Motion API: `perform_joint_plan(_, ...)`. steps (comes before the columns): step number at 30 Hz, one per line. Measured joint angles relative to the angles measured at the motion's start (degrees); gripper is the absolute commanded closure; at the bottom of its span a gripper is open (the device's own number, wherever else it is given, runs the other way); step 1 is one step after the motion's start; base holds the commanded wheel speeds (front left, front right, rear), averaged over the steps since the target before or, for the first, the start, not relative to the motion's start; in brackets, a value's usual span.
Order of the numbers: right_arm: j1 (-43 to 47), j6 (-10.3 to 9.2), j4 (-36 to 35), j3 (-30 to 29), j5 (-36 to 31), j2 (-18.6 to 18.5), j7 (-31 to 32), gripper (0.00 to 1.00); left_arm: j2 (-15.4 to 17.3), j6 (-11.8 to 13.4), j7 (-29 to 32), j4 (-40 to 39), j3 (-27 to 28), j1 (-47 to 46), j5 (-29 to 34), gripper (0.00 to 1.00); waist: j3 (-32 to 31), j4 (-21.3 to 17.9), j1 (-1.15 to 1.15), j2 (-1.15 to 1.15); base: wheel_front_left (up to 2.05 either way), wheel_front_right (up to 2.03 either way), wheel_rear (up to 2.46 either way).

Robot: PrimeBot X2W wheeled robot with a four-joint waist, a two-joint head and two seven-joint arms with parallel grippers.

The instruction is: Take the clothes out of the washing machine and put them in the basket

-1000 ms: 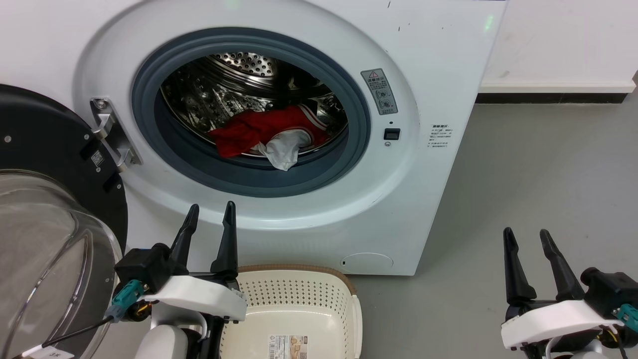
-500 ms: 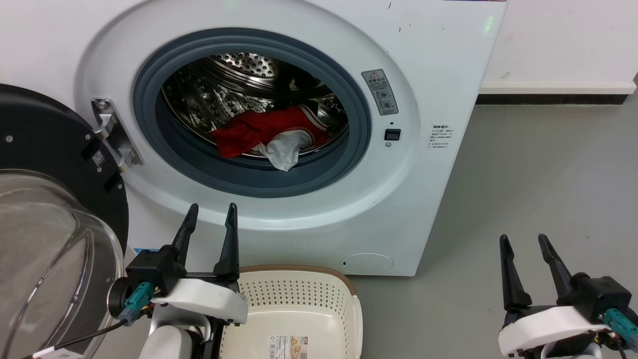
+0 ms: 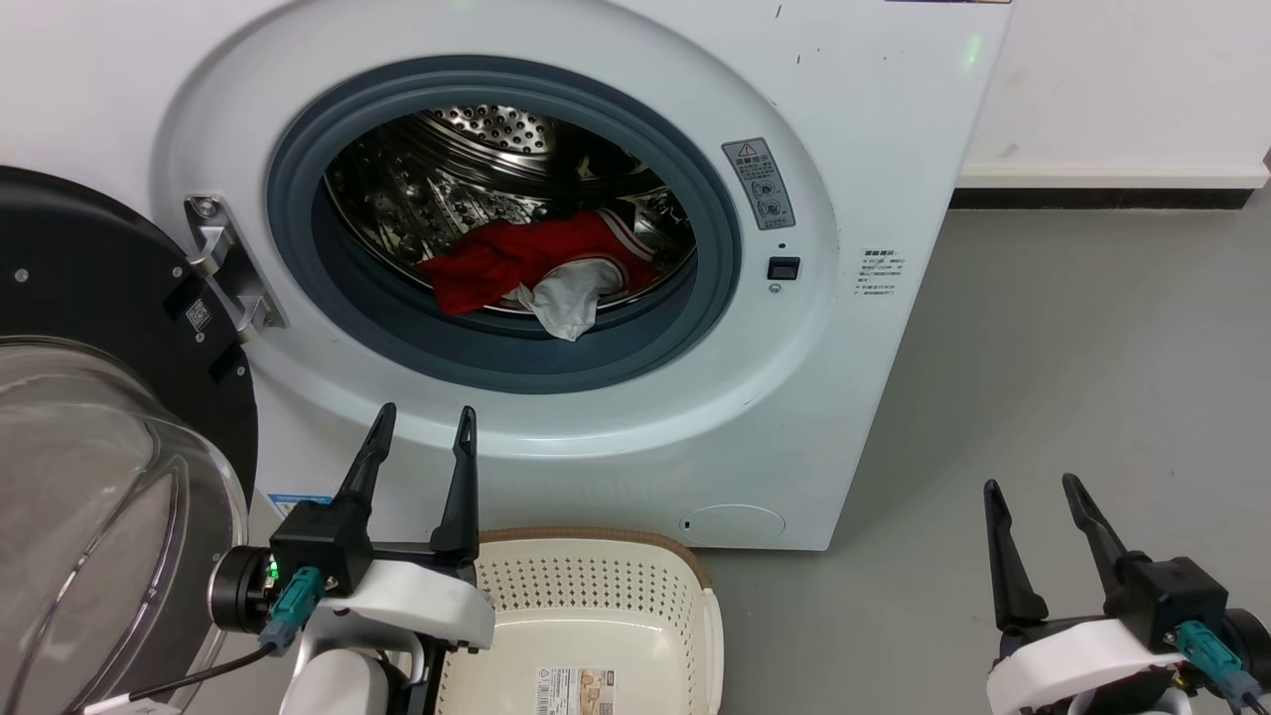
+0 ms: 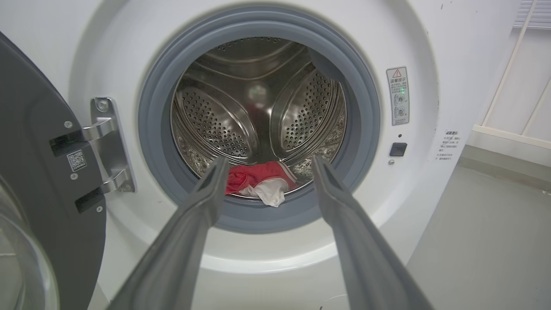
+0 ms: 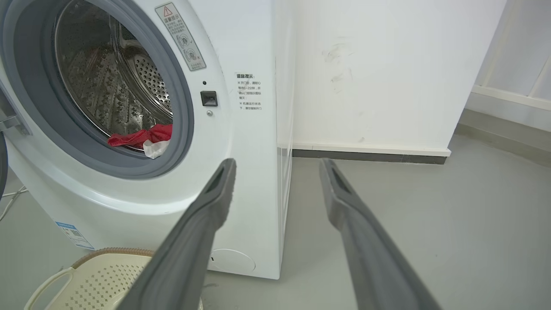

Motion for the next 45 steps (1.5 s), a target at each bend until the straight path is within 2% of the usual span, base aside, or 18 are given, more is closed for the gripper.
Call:
perform_joint_plan(6,-0.04,0.0,0.51,0.27,-1.45,-0.01,-0.63,0.0,0.0,0.14,-0.54,0.23,0.46,-0.01,1.78,0.0,0.03,-0.06,0.0,0.0,0.0,0.0,0.0)
perform_joint_plan(27,-0.38,0.0,0.92,-0.1,-0.94,-0.01,-0.64,0.0,0.01,0.13,-0.59,1.91,0.54,-1.05,1.65,0.0,0.63,0.38,0.0,0.0,0.0,0.0,0.0)
perform_joint_plan(35,-2.79,0.0,-1.3,0.66,-0.91,-0.03,-0.65,0.0,0.02,0.53,-0.68,5.21,-0.01,-7.99,1.59,0.0,4.8,0.69,0.0,0.0,0.0,0.0,0.0)
perform_joint_plan(45,-7.98,0.01,-3.82,3.14,-0.35,-0.05,-0.65,0.0,1.04,1.09,-0.68,12.98,1.01,-22.15,3.39,0.0,14.05,-1.25,0.0,0.0,0.0,0.0,0.0)
